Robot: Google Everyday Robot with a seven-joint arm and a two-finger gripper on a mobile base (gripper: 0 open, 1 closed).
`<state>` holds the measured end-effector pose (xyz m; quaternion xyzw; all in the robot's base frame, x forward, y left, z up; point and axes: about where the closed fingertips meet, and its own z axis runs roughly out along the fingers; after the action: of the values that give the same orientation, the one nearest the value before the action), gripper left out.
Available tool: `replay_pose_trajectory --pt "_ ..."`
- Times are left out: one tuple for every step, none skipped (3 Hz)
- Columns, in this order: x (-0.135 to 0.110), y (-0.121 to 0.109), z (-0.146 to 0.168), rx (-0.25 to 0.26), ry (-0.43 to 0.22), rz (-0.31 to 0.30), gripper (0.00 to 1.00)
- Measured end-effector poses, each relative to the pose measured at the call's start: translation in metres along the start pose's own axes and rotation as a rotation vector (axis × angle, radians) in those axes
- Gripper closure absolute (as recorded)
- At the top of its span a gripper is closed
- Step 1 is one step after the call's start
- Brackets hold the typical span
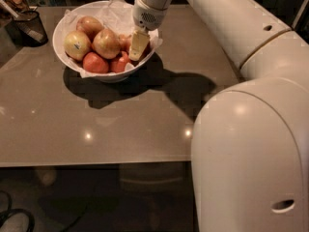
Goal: Pick apple from white bowl
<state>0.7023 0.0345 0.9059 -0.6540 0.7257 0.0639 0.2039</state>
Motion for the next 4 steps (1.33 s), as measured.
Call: replay_pose_trajectory --pt "0.0 0.0 0.0 0.0 0.0 0.0 0.66" --pt "0.0 0.0 0.0 0.0 0.0 0.0 0.9" --pt "0.0 0.0 0.0 0.0 0.0 0.0 1.0" --pt "-0.005 -0.002 -0.028 0.015 -0.02 0.024 1.0"
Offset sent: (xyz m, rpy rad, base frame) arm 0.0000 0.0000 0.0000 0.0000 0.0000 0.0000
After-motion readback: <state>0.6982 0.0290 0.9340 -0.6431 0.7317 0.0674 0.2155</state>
